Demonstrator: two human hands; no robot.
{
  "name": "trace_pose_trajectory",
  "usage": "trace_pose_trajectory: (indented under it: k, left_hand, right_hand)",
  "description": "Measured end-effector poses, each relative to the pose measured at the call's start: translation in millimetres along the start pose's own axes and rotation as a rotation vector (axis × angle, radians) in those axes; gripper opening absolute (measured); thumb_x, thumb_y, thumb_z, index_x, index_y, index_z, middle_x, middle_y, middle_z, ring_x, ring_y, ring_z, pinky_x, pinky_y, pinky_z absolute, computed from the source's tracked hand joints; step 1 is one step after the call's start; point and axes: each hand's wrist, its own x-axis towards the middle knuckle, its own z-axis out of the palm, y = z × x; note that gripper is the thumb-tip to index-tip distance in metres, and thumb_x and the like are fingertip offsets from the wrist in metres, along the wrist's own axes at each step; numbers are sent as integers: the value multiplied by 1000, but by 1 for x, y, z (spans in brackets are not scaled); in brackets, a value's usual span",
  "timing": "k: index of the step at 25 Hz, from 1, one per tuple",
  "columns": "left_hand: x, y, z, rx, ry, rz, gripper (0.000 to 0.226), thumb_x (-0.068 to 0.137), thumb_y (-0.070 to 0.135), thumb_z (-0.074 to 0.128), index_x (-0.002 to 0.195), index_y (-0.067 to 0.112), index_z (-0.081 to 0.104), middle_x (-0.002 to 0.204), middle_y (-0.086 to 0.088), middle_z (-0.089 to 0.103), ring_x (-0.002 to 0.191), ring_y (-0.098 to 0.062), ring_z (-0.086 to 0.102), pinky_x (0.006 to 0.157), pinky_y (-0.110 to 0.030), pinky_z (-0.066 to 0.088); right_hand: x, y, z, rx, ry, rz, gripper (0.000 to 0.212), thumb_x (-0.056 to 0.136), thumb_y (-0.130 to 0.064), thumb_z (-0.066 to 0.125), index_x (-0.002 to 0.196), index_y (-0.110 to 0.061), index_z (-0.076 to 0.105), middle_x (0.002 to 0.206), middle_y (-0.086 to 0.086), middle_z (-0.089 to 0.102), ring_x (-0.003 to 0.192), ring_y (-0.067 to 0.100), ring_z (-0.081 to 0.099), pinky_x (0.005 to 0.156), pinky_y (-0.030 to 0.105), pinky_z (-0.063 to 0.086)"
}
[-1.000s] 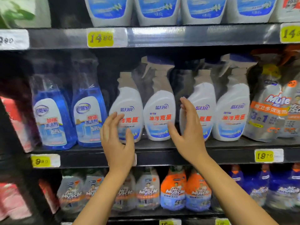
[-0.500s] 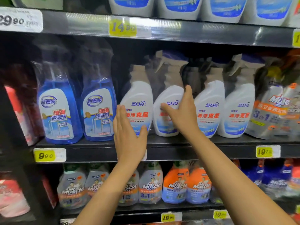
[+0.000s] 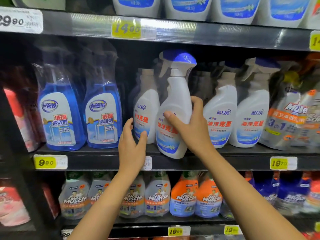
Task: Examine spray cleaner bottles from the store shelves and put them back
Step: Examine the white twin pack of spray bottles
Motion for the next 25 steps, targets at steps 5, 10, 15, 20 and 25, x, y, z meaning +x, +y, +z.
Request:
trace_pose_trajectory:
  k: [5, 10, 15, 20, 25]
  left_hand:
    - [2, 1, -5, -58, -64, -49, 58, 95, 26, 55, 146, 22, 29, 148, 1, 38, 126, -1, 37, 92, -9, 31]
    - [-6, 23, -27, -477, -368, -50, 76, 77, 19, 74, 142, 21, 34, 130, -2, 58, 101, -1, 64, 74, -16, 53]
    - [-50, 35, -39, -911, -615, -265, 56, 68, 12, 76, 121, 20, 62, 108, -13, 71, 92, -26, 70, 70, -35, 57]
    - [-98, 36, -46, -858, -498, -449, 41, 71, 15, 72, 110, 24, 69, 102, -15, 73, 86, -29, 72, 67, -40, 59]
    - [-132, 34, -64, -745, -475, -450, 51, 66, 23, 82, 115, 25, 65, 104, -15, 72, 91, -33, 71, 65, -38, 58]
  right_hand:
    - [-17, 5, -4, 265, 118, -73, 39, 85, -33, 68, 117, -28, 48, 96, -26, 61, 91, -7, 62, 71, 10, 50]
    - [-48, 15, -47, 728, 107, 91, 17, 82, -23, 65, 99, -22, 62, 84, -2, 71, 78, 15, 70, 62, 28, 56]
    - [-93, 21, -79, 828, 18, 314, 17, 79, -26, 65, 95, -21, 69, 85, 11, 73, 76, 26, 72, 60, 37, 57]
    - [-127, 26, -87, 856, -75, 553, 19, 80, -31, 67, 94, -19, 71, 92, 16, 72, 81, 34, 72, 65, 45, 58]
    - [-150, 29, -86, 854, -134, 681, 21, 78, -30, 68, 95, -18, 71, 90, 15, 71, 81, 33, 71, 72, 50, 58]
